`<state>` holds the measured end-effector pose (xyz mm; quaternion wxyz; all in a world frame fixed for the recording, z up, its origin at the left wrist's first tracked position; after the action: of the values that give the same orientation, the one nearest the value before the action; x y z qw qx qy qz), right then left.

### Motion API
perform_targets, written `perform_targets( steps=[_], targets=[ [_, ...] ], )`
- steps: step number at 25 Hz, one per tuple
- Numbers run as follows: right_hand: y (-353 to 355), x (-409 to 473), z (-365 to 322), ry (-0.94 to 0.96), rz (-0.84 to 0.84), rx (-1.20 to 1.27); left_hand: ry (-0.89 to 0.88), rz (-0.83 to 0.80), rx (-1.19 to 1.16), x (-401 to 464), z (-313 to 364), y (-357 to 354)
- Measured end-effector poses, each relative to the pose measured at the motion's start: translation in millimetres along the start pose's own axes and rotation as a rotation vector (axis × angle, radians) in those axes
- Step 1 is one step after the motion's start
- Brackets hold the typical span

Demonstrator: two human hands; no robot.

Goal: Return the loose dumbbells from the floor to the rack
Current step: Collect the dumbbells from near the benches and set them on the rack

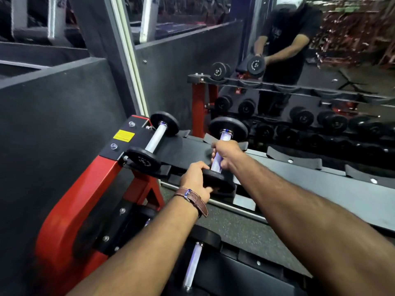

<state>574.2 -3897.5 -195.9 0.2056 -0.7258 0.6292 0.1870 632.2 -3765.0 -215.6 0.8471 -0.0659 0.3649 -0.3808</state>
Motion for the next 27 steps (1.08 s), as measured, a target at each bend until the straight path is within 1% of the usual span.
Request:
perform_targets(
  steps=[4,6,11,14,16,18,19,20,22,24,26,27],
  targets=[
    [-1.1,34.2,17.4,-0.045,-0.009,-0.004,-0.001,0.036,0.021,23.0,-9.8,-1.1],
    [-5.8,46.7,21.4,-0.047,-0.023,0.005,-0.016,0.030,0.014,38.0,-8.0,-0.7],
    [-12.9,55.5,21.6,-0.011,0.037,-0.008,-0.009,-0.036,-0.034,58.3,-5.7,5.4],
    [-7.2,41.8,17.4,-0.027,-0.007,-0.032,0.030,-0.125,-0.057,53.8,-9.6,7.3],
    [3.6,28.5,12.4,-0.014,-0.003,-0.136,0.041,-0.142,-0.030,41.8,-4.2,11.4],
    [19.9,5.9,1.9,0.065,0.094,-0.318,-0.004,-0.052,0.069,17.8,10.7,24.1],
    [28.2,-7.6,-8.9,0.160,0.176,-0.387,-0.060,0.010,0.120,5.8,22.9,31.7],
    [33.3,-29.3,-22.4,0.289,0.241,-0.400,-0.118,0.043,0.141,-4.8,37.0,38.2],
    [30.9,-80.9,-44.7,0.522,0.254,-0.275,-0.278,0.070,0.113,-31.6,73.2,49.2],
    [16.1,-133.6,-55.2,0.643,0.148,-0.118,-0.525,0.055,0.088,-68.3,114.5,60.4],
    [-9.2,-176.2,-56.4,0.716,-0.034,0.029,-0.783,-0.001,0.065,-112.1,148.0,79.1],
    [-21.8,-194.2,-53.5,0.736,-0.115,0.083,-0.885,-0.029,0.072,-133.9,159.2,89.8]
  ],
)
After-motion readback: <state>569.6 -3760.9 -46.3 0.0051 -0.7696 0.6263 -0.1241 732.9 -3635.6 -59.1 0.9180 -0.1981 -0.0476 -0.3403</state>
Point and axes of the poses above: each hand's wrist, its own x-axis towards the middle knuckle, its own y-axis out of the back of the hand, z = x × y, the point moved 7 cm from there along x, towards the middle knuckle, and after that the axes turned 6 degrees about -y, right-handed, at the moved point
